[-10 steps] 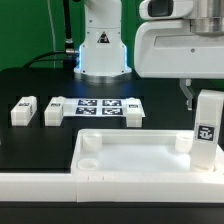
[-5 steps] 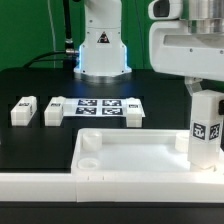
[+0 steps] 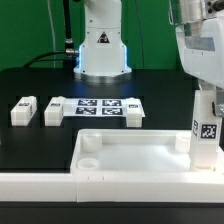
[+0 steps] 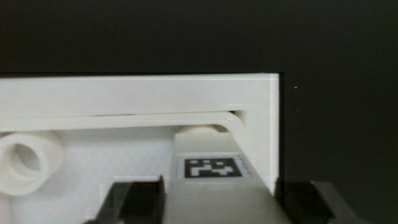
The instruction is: Assemble desk
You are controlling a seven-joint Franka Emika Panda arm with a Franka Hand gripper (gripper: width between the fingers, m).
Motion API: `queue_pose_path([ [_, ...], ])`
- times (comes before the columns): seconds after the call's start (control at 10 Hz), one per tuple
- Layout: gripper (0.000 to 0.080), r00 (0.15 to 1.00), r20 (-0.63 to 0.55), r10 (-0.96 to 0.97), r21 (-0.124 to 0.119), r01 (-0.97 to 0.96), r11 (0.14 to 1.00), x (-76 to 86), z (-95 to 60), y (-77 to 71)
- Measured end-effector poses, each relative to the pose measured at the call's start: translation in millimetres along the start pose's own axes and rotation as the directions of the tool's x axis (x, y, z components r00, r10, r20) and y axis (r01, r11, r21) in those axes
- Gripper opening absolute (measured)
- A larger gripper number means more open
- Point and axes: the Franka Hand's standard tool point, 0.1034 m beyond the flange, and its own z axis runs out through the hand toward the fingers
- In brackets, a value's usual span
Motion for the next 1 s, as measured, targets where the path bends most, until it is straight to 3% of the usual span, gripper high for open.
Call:
queue_pose_path([
  [0.1,0.0390,0.993,0.006,-0.121,-0.022,0.121,0.992,0.6,-0.2,2.2],
  [0.2,0.0567,0.968,0.034,-0.249,-0.062,0.251,0.966,1.2,-2.9,4.2],
  [0.3,0.0567,0.917,0.063,-0.395,-0.078,0.399,0.914,2.3,-6.4,2.0],
  [0.4,0.0632,0.827,0.080,-0.557,-0.078,0.562,0.823,3.8,-6.8,0.0],
  [0.8,0.0649,0.648,0.097,-0.756,-0.057,0.762,0.646,5.0,-4.2,2.2],
  [0.9,0.0649,0.535,0.104,-0.838,-0.065,0.845,0.531,8.2,-4.5,2.4],
  [1.0,0.0649,0.370,0.101,-0.924,-0.095,0.928,0.361,14.2,-5.8,-2.2],
])
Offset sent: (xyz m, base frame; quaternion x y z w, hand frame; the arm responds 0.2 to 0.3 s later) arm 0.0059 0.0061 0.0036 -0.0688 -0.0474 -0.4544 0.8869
